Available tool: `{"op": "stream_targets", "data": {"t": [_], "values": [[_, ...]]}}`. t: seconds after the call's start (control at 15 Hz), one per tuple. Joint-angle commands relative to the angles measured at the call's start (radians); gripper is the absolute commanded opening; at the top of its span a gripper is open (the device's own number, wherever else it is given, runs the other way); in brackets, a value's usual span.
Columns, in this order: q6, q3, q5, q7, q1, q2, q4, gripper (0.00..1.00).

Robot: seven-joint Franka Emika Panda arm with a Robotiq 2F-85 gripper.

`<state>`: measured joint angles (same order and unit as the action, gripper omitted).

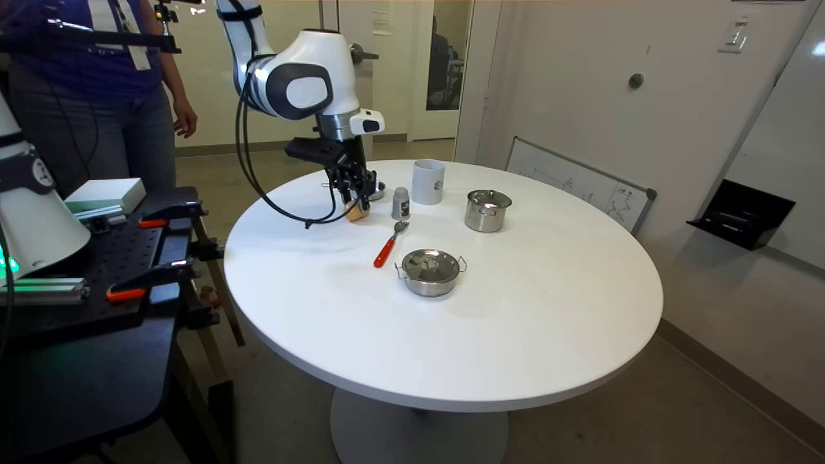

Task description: Take the egg out of the pan and place it on the table

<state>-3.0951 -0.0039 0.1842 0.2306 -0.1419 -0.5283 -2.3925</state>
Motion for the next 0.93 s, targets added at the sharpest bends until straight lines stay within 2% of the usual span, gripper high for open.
{"op": "stream_targets", "data": {"t": [0.0, 0.13, 0.2, 0.87], "values": [[-0.001, -0.014, 0.014, -0.032, -0.019, -0.019, 0.013, 0.85], [0.001, -0.014, 0.014, -0.033, -0.020, -0.022, 0.014, 0.98], [0.001, -0.015, 0.014, -0.034, -0.021, -0.023, 0.014, 1.00], [0.013, -0.010, 0.019, -0.032, -0.026, 0.014, 0.024, 1.00]]}}
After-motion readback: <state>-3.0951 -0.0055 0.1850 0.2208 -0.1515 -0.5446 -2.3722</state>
